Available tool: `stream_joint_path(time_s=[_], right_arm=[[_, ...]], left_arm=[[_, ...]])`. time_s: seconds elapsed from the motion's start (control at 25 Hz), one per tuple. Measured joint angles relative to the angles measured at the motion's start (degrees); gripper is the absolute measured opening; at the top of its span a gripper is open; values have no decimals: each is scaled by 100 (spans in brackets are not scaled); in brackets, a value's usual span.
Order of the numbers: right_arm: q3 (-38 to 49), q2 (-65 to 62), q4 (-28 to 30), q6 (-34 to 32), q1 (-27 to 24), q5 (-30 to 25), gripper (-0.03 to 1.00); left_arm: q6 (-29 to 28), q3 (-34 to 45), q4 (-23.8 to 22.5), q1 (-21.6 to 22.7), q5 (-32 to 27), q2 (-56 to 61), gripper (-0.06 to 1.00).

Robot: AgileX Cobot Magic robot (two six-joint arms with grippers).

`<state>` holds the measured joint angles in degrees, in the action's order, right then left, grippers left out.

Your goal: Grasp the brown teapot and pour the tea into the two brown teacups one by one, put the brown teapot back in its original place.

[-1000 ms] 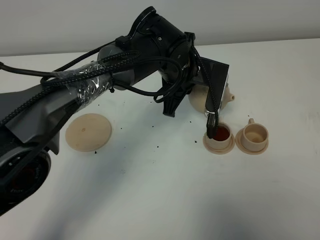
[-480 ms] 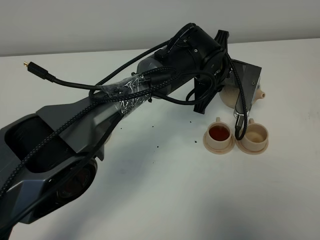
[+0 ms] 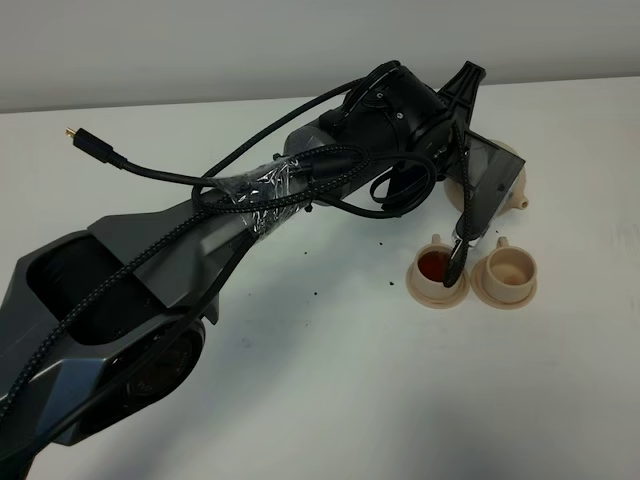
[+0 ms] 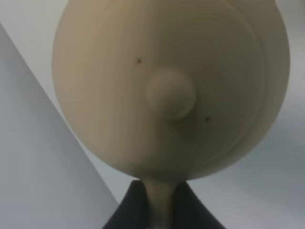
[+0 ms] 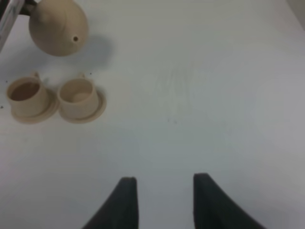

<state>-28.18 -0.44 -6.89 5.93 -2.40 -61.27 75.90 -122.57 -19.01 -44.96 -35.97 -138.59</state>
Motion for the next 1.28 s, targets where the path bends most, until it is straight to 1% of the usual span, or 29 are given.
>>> stream_joint_path(time_s=[0.2,0.36,0.6,0.96,1.28], right_arm=[[0,0,0,0,0,0,31],[0,0,0,0,0,0,31],[0,0,0,0,0,0,31],[0,0,0,0,0,0,31],[0,0,0,0,0,0,31]], left_arm=[[509,0,-34,-30,196,0,15],[902,0,-21,-53,216,-4,15],[1164,0,-21,-120,301,-39,15],[1822,0,-22,-126,385,-79,15],[2081,0,-21,-143,597,-92,15]])
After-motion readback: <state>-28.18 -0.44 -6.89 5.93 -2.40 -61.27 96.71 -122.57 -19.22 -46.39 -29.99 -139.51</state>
